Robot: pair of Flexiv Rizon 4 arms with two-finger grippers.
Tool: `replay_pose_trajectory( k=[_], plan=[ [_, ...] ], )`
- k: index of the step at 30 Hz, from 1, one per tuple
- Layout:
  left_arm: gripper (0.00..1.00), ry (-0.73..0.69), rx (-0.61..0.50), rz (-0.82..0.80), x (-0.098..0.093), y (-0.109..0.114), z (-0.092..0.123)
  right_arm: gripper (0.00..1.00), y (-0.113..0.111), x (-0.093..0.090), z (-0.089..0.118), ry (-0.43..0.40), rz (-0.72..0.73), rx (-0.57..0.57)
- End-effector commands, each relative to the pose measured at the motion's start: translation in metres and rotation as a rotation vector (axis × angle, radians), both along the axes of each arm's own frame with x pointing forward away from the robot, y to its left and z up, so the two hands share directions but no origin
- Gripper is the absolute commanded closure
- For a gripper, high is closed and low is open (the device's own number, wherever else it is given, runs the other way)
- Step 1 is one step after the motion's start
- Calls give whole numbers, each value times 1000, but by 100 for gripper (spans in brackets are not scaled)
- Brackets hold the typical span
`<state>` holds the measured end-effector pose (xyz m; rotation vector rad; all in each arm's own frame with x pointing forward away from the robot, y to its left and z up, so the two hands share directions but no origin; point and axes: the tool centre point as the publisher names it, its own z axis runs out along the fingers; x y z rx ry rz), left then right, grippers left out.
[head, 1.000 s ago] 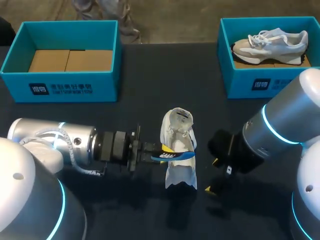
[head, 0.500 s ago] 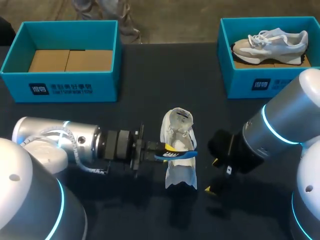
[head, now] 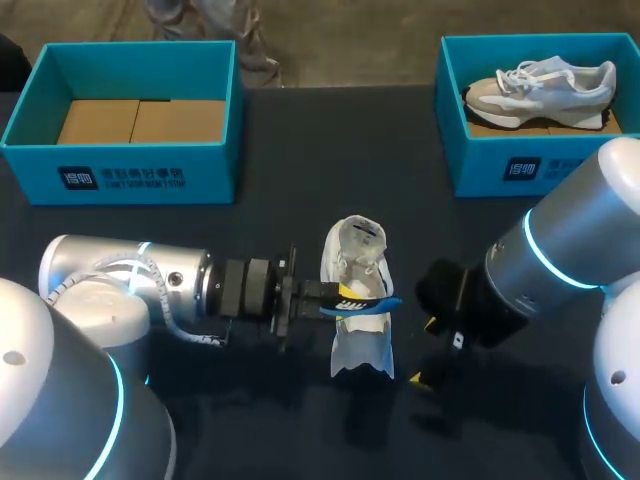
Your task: Take the shoe out of the shoebox, open the shoe tongue, remove and reinsert the insole, then place the shoe into the shoebox
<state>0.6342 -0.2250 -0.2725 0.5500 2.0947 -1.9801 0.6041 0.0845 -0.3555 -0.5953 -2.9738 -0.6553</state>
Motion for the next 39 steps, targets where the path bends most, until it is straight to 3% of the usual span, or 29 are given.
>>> replay_pose_trajectory(
  k=[1,39],
  plan=[
    [100,2,0,-3,5,-12,-6,0,0,-1,0,-2,-1,1],
    [100,-29,59,56,28,-29,-28,0,0,-1,0,-2,-1,1]
  ],
)
